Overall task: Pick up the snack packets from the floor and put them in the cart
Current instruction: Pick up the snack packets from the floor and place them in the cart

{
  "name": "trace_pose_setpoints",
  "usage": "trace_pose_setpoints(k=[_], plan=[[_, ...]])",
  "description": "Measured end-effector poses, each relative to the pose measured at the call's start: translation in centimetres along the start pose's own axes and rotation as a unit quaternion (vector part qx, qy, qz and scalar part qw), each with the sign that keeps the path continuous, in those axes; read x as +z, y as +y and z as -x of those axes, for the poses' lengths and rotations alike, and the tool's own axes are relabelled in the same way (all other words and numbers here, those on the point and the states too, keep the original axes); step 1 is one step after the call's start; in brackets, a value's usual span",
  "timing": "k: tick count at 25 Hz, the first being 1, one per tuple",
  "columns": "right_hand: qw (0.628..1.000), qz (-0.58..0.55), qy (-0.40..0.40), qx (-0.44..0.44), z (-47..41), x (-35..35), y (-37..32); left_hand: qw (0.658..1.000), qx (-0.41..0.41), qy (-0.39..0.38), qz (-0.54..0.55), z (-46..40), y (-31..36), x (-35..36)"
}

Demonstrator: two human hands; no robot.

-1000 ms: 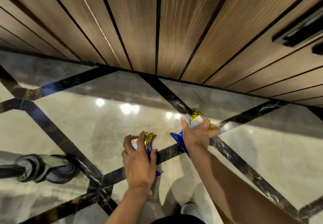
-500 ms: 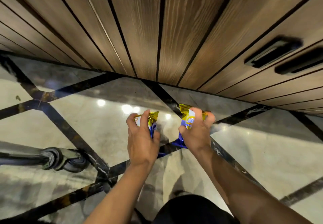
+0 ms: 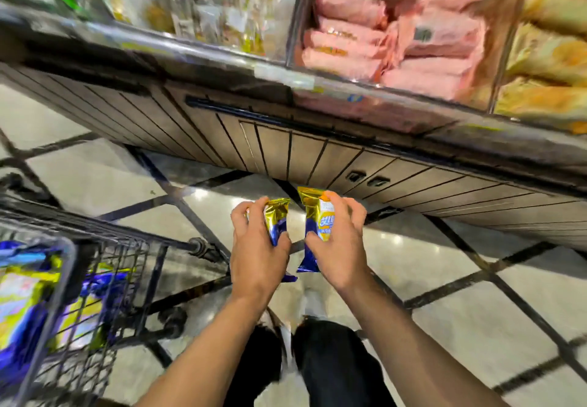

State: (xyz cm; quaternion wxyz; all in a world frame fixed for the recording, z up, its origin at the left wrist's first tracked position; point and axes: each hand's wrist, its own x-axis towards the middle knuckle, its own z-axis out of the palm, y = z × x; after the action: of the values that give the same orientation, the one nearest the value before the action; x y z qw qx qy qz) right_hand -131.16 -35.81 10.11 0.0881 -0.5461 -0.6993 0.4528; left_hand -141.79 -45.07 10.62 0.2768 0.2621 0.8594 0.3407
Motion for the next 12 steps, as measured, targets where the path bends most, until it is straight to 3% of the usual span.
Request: trace_pose_setpoints(k=[7,12], plan=[[0.996,0.055,-0.034,-0.062,10.2,-7.0,-15.5,0.998,-0.018,0.053,-0.004,8.5,8.9,-13.5],[0.980,0.086,-0.088,-0.159,14.9,-6.9,-20.6,0.985,-0.041,0.169,0.000,14.3,9.1,-19.0]])
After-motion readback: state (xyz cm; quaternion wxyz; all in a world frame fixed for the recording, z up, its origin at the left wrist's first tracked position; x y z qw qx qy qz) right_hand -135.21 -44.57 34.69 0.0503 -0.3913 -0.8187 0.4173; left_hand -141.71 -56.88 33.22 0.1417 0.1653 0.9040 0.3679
